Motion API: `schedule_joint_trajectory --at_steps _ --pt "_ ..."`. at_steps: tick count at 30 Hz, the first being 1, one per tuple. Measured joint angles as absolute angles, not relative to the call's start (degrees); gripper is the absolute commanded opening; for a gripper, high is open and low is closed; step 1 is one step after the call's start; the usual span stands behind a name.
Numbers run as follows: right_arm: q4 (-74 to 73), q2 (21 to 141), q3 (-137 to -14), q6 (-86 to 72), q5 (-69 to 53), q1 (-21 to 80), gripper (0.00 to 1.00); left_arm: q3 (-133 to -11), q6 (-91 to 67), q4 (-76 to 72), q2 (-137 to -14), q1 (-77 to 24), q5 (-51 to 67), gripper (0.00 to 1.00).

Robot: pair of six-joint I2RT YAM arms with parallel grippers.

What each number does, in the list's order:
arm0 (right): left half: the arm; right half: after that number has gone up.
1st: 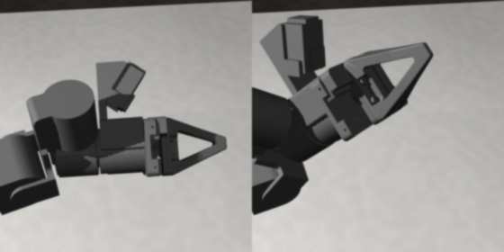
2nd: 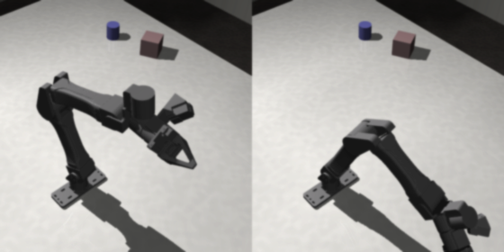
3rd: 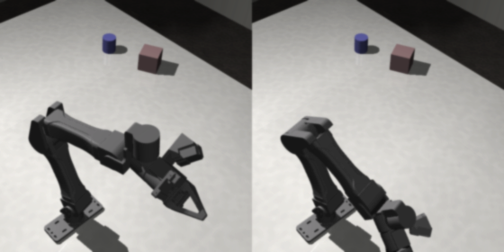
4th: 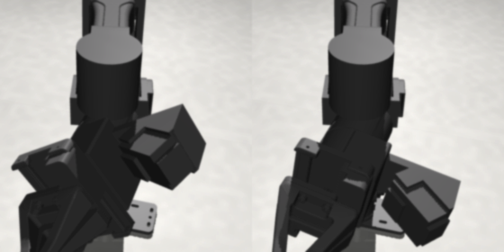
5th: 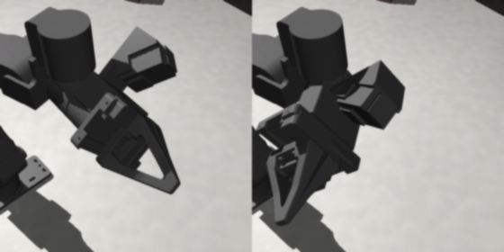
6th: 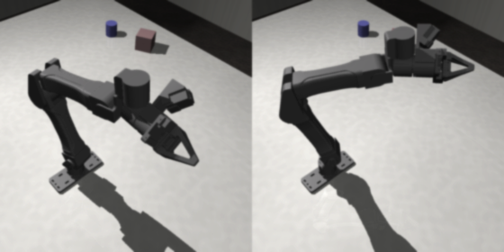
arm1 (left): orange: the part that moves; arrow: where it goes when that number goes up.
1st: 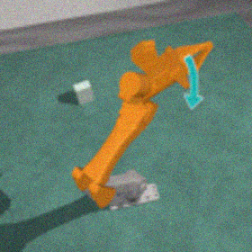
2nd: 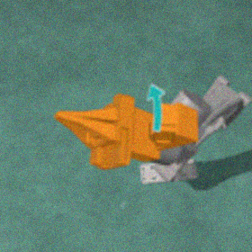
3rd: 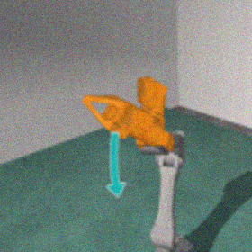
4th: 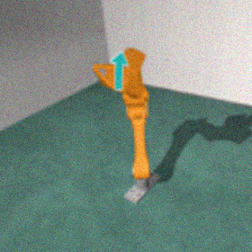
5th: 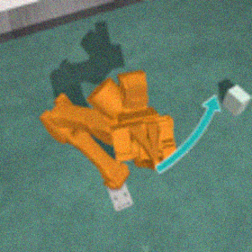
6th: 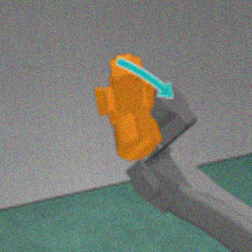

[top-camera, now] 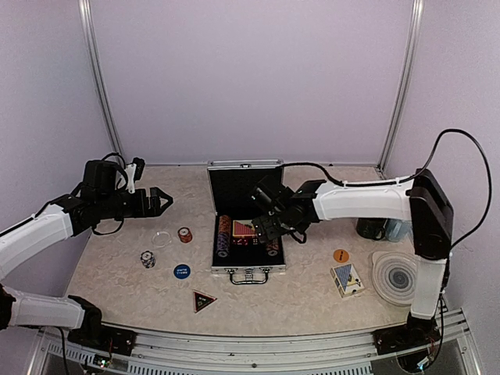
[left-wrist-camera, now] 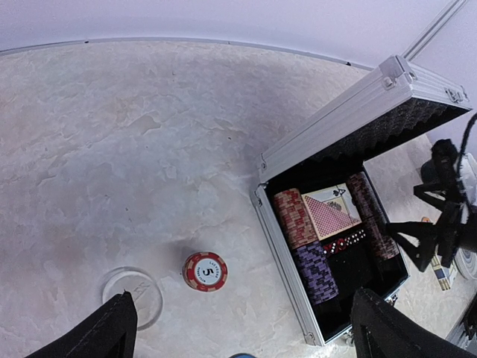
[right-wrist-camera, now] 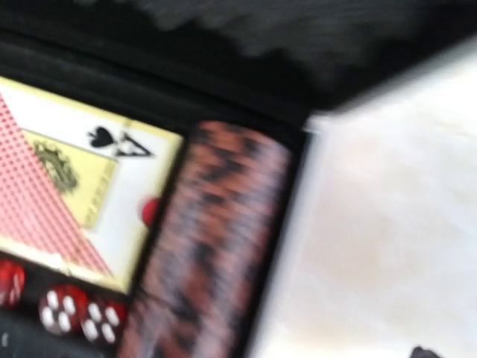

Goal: Pack up texas hold em set

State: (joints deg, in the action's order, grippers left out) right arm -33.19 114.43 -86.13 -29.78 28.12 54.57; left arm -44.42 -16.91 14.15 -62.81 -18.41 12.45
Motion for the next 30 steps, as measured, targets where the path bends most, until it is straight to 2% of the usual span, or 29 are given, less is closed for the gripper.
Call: schedule_joint_trajectory --at_steps 7,13,19,30 --pt "-35.6 98.9 -74.6 -34.0 29.3 54.5 0.99 -44.4 -16.9 14.1 -62.8 -18.4 12.5 0.99" --pt "-41.5 90.9 -62.2 -40.4 27.6 54.5 0.99 -44.4 -16.9 14.1 -62.8 -18.4 12.7 0.99" --pt "-48.1 80.8 -55.2 -46.4 25.1 54.6 0.99 -44.4 -17.0 13.9 -62.8 -18.4 13.2 0.99" --pt "-50.9 77.0 -46.9 -51.1 22.2 52.2 0.99 -44.4 -17.4 13.7 -62.8 -18.5 13.5 0.99"
